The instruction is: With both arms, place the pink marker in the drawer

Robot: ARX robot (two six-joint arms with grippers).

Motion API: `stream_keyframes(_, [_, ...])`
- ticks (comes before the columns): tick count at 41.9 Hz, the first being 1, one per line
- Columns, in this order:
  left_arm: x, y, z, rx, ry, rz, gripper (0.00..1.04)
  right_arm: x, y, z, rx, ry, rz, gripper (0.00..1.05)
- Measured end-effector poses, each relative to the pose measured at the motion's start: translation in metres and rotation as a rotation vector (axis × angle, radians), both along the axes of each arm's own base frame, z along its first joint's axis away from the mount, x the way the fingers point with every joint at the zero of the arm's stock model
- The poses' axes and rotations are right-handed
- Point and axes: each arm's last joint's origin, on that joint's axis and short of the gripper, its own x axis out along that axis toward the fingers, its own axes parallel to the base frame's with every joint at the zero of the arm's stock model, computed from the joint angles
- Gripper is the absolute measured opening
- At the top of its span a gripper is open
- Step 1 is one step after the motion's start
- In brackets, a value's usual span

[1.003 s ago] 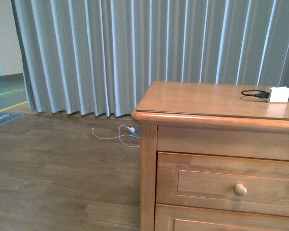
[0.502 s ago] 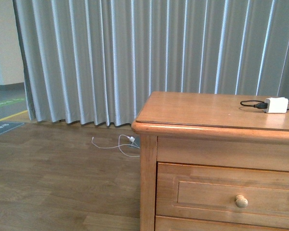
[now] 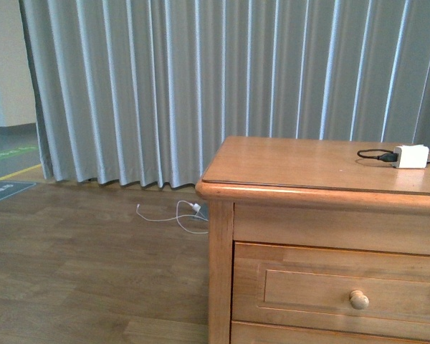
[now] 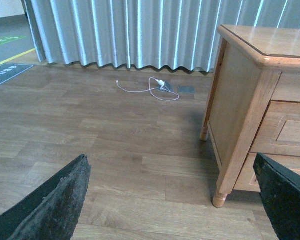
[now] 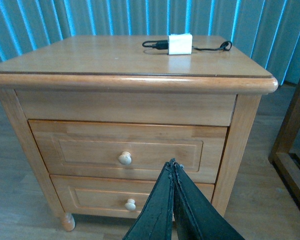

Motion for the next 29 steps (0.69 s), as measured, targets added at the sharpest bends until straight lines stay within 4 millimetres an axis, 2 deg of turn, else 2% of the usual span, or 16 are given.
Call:
stream_keyframes(4, [0.000, 0.000, 0.000, 0.000, 0.000, 0.000, 0.99, -0.004, 0.000, -0.007, 0.000, -0.006, 0.001, 0.01])
stream_keyframes(29, [0.000, 0.000, 0.000, 0.000, 0.000, 0.000, 0.99, -0.020, 0.000, -0.005, 0.000, -0.016, 0.001, 0.01])
